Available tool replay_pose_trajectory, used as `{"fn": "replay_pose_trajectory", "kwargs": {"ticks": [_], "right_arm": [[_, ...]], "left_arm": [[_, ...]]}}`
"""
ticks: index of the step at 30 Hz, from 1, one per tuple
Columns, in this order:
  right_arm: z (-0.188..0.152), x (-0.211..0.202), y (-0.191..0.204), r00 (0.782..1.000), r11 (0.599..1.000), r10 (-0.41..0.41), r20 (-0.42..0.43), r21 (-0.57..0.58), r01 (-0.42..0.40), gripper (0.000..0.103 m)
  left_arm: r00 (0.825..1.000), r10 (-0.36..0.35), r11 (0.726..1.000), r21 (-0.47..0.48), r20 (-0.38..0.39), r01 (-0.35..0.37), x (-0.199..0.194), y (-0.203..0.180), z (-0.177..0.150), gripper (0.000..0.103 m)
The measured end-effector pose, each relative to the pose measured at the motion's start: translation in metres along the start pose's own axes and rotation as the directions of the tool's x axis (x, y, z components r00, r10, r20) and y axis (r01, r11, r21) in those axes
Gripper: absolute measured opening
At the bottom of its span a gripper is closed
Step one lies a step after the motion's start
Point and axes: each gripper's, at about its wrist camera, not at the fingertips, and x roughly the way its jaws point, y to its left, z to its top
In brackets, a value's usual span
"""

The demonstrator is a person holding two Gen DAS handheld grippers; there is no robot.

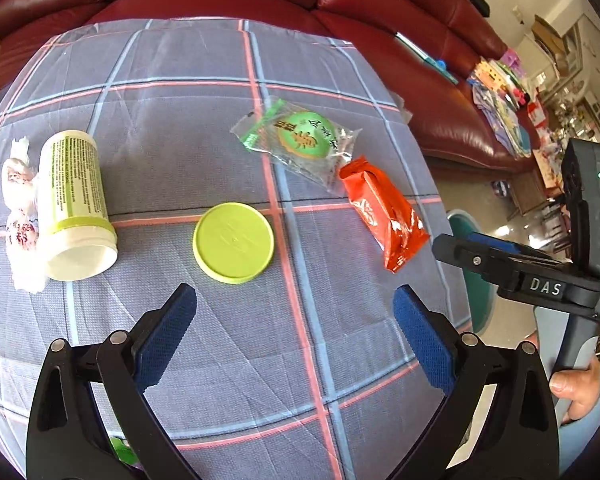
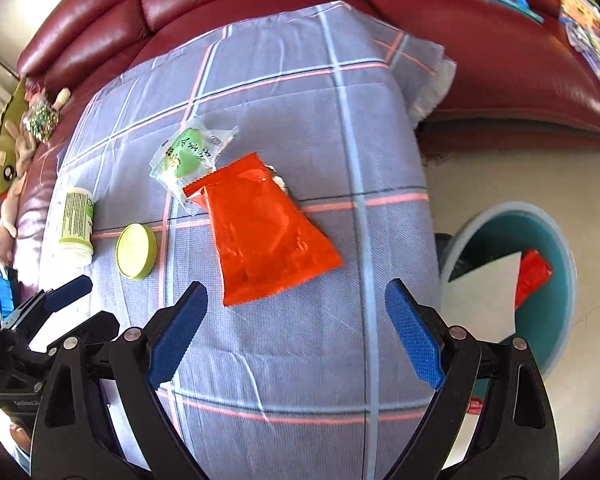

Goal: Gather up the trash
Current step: 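Move both tools back over the table toward the two packets, then grasp the orange Ovaltine packet with the right tool while the left tool grasps the green mooncake packet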

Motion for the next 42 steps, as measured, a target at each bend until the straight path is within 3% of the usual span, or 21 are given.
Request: {"fn": "replay_pose_trajectory", "kwargs": {"ticks": [6,15,21,26,35,42], "right_arm": [[0.021,0.03,0.014,0.999,0.998,-0.036,-0.041,-0.057,0.034,0.086],[0.022,0.044,0.008,0.998,0.997,-0.05,-0.036,-0.053,0.048,0.085],[0.018,0.045,0.019,0.999,0.995,-0.04,-0.026,-0.088,0.038,0.056],[0.015,0.034,0.013,0.999,0.998,0.025,-0.024,-0.06,-0.026,0.032],[0.012,0.003,-0.025,0.995,0.994,0.092,0.05,0.055,-0.094,0.029],[0.017,0.001,-0.054,0.99,0.985,0.118,0.073,0.115,-0.126,0.029]], "left_arm": [[1.0,0.018,1.0,0.0,0.006,-0.018,-0.002,0.01,0.005,0.099],[1.0,0.028,1.0,0.011,0.006,-0.028,0.0,0.015,0.01,0.099],[0.999,0.037,0.999,0.002,0.01,-0.037,0.0,0.016,0.013,0.099],[0.999,0.05,0.999,0.003,0.002,-0.05,0.003,0.013,0.017,0.099],[0.997,0.08,0.996,0.025,-0.008,-0.08,0.03,-0.017,0.054,0.099],[0.98,0.201,0.978,0.051,-0.01,-0.2,0.073,-0.044,0.087,0.099]]}}
